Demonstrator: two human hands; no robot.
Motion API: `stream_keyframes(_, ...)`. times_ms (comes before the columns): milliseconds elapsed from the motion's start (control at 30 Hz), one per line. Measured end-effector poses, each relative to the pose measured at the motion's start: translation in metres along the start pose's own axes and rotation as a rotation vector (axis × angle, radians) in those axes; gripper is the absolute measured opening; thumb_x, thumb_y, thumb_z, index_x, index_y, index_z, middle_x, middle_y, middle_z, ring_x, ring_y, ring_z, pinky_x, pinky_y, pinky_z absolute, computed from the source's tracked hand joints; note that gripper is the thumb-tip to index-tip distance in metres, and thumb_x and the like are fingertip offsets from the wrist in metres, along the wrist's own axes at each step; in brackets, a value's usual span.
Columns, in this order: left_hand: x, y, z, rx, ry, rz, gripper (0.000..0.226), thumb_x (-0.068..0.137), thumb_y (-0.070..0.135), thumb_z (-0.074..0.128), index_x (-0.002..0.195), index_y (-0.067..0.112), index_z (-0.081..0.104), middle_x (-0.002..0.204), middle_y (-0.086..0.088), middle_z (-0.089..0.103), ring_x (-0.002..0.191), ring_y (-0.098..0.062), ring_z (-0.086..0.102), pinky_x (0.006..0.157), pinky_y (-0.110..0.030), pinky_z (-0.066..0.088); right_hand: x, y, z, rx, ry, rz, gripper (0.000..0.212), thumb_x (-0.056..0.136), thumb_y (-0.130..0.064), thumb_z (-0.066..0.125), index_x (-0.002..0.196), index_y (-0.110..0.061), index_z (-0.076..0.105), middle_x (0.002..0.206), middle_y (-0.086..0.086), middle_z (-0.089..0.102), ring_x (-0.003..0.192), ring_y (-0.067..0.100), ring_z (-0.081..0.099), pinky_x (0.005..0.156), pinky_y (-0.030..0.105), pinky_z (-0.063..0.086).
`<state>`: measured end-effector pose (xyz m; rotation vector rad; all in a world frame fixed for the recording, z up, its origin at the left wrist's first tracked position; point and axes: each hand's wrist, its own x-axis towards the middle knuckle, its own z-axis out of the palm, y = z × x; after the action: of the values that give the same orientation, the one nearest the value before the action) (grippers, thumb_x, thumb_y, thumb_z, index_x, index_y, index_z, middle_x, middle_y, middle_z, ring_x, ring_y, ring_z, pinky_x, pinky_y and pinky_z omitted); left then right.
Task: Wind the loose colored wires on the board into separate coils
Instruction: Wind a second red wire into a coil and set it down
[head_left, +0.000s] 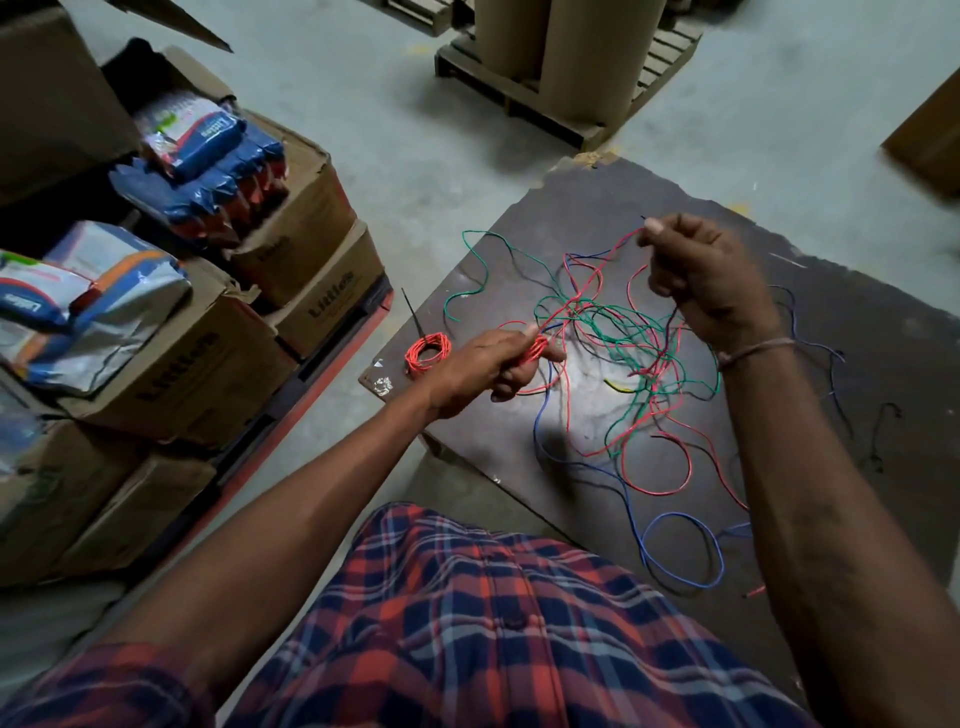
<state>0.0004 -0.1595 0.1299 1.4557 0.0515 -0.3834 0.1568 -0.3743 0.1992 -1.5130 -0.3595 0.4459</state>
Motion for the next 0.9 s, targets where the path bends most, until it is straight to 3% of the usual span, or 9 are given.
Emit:
stream_keyframes(100,-0.006,0.004,0.005,-0.05,-0.023,0.01,0.051,0.112,0.031,0.032,0.131,-0.009,0.058,0.071,-0.007,0.016,0.058,-0.015,0.018,0.055,-0.036,0.016,0.014,0.034,0.005,-0.15,0.135,0.041,0.015,0.099,-0.012,0.066,0.083,-0.013,0.065,0.068,-0.005,0.062,0.044,-0.001,0.039,0.046,0.016,0.032)
stream_keyframes(167,-0.006,0.01,0.007,-0.083,-0.006,0.031,0.049,0.112,0.03,0.033,0.132,-0.007,0.058,0.071,-0.005,0.017,0.056,-0.013,0.019,0.055,-0.037,0.017,0.014,0.062,0.01,-0.258,0.159,0.079,0.011,0.094,-0.013,0.073,0.084,-0.013,0.07,0.075,-0.002,0.068,0.056,-0.004,0.053,0.061,0.014,0.043)
stream_keyframes(267,0.0,0.021,0.006,-0.188,0.023,0.076,0.047,0.113,0.026,0.032,0.135,-0.009,0.054,0.069,-0.001,0.017,0.051,-0.01,0.018,0.053,-0.035,0.018,-0.003,0.092,0.026,-0.445,0.031,0.18,0.018,0.095,-0.016,0.072,0.088,0.0,0.075,0.056,-0.016,0.061,0.048,-0.006,0.047,0.055,0.008,0.033)
stream_keyframes(333,0.005,0.028,0.004,-0.303,0.053,0.115,0.047,0.112,0.023,0.031,0.138,-0.012,0.048,0.066,0.003,0.024,0.048,-0.009,0.023,0.052,-0.028,0.031,-0.021,0.1,0.044,-0.528,-0.106,0.21,0.029,0.099,-0.023,0.068,0.087,0.001,0.077,0.05,-0.017,0.055,0.046,-0.004,0.045,0.053,0.01,0.031)
stream_keyframes(467,0.017,0.037,0.004,-0.454,0.135,0.219,0.026,0.11,0.011,0.031,0.119,-0.005,0.048,0.074,0.0,0.053,0.064,-0.015,0.055,0.076,-0.031,0.055,-0.05,0.094,0.079,-0.547,-0.335,0.245,0.043,0.104,-0.043,0.057,0.085,-0.012,0.081,0.058,-0.006,0.049,0.049,0.003,0.038,0.05,0.013,0.031)
stream_keyframes(567,0.029,0.031,-0.005,-0.269,0.287,0.193,0.03,0.111,0.006,0.03,0.095,-0.001,0.055,0.081,-0.004,0.069,0.081,-0.018,0.071,0.089,-0.03,0.057,-0.057,0.081,0.085,-0.535,-0.355,0.226,0.036,0.104,-0.042,0.058,0.094,-0.015,0.081,0.056,-0.015,0.056,0.051,0.0,0.046,0.052,0.01,0.034)
stream_keyframes(633,0.036,0.019,-0.013,-0.016,0.398,0.162,0.027,0.111,0.009,0.033,0.1,-0.006,0.052,0.088,-0.006,0.072,0.09,-0.019,0.073,0.093,-0.028,0.054,-0.057,0.071,0.079,-0.526,-0.328,0.227,0.026,0.102,-0.037,0.063,0.102,-0.015,0.078,0.056,-0.015,0.055,0.049,0.0,0.044,0.052,0.013,0.035)
stream_keyframes(733,0.04,0.006,-0.024,0.514,0.514,0.117,0.023,0.11,0.014,0.036,0.108,-0.006,0.047,0.094,-0.008,0.071,0.084,-0.009,0.067,0.087,-0.02,0.044,-0.054,0.057,0.062,-0.323,-0.253,0.327,0.021,0.101,-0.024,0.065,0.09,-0.008,0.073,0.052,-0.005,0.043,0.041,0.008,0.032,0.041,0.02,0.026)
stream_keyframes(900,0.035,0.001,-0.022,0.742,0.254,-0.034,0.016,0.11,0.019,0.037,0.1,0.008,0.04,0.085,-0.006,0.062,0.072,-0.016,0.059,0.075,-0.031,0.045,-0.038,0.045,0.028,-0.145,-0.046,0.365,0.02,0.093,-0.017,0.073,0.077,-0.007,0.066,0.055,0.003,0.041,0.041,0.008,0.034,0.039,0.019,0.033)
